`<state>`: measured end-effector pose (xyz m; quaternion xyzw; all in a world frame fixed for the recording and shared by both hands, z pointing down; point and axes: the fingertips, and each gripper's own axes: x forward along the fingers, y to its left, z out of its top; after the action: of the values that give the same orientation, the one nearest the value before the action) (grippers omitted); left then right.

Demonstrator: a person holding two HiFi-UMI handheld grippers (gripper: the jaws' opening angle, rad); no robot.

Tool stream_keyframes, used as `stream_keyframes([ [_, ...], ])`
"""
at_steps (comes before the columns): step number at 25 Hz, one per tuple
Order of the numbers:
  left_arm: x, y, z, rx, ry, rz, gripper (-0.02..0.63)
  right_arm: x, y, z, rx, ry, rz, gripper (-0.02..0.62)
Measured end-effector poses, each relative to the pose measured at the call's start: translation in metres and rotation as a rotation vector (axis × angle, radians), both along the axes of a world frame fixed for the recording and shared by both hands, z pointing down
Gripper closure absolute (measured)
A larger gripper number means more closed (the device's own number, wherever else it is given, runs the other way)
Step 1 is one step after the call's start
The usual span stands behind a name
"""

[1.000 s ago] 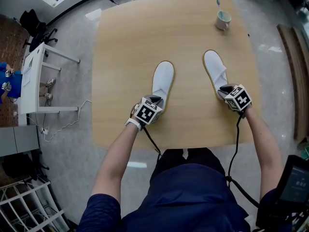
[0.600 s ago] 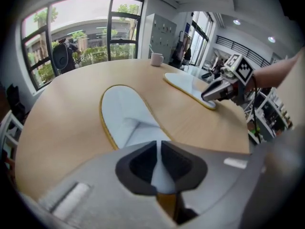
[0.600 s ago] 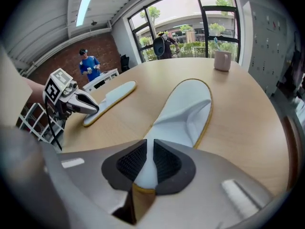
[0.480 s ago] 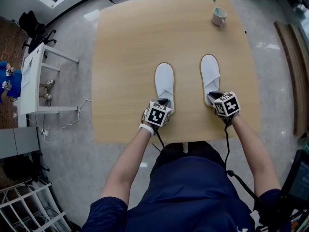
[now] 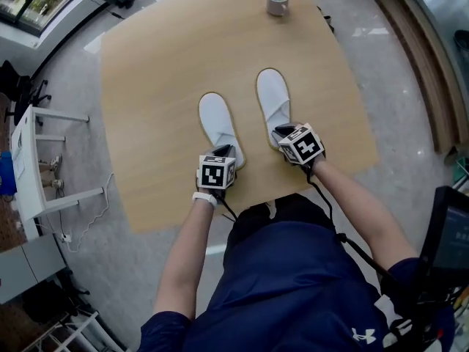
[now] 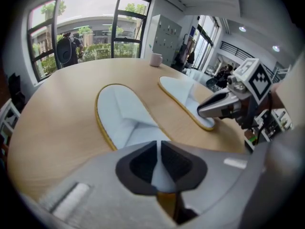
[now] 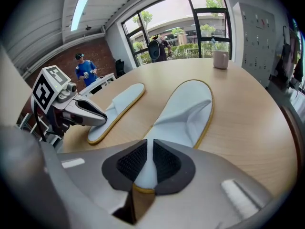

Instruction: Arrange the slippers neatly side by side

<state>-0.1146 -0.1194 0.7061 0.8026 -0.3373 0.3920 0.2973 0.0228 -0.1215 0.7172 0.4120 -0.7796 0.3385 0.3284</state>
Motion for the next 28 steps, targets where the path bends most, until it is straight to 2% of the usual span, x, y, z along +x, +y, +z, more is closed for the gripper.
stream_keyframes([
  [6,0.026,0.013,-0.005,-0.014,-0.002,0.002,0.575,0.000,0.019,-0.001,-0.017,-0.005,-0.027,0.554],
  [13,0.048,0.015,-0.008,-0.048,0.014,-0.053,0.578,-0.002,0.023,-0.012,-0.024,-0.008,-0.015,0.554],
  [18,0.063,0.017,-0.004,-0.050,0.029,-0.028,0.578,-0.006,0.024,-0.009,-0.028,-0.007,-0.014,0.554],
  [24,0.058,0.015,0.006,0.011,-0.025,0.053,0.578,-0.023,0.026,-0.006,-0.028,-0.014,-0.035,0.555],
  [28,0.059,0.016,0.007,0.016,-0.044,0.085,0.578,-0.026,0.026,-0.005,-0.030,-0.015,-0.044,0.555],
])
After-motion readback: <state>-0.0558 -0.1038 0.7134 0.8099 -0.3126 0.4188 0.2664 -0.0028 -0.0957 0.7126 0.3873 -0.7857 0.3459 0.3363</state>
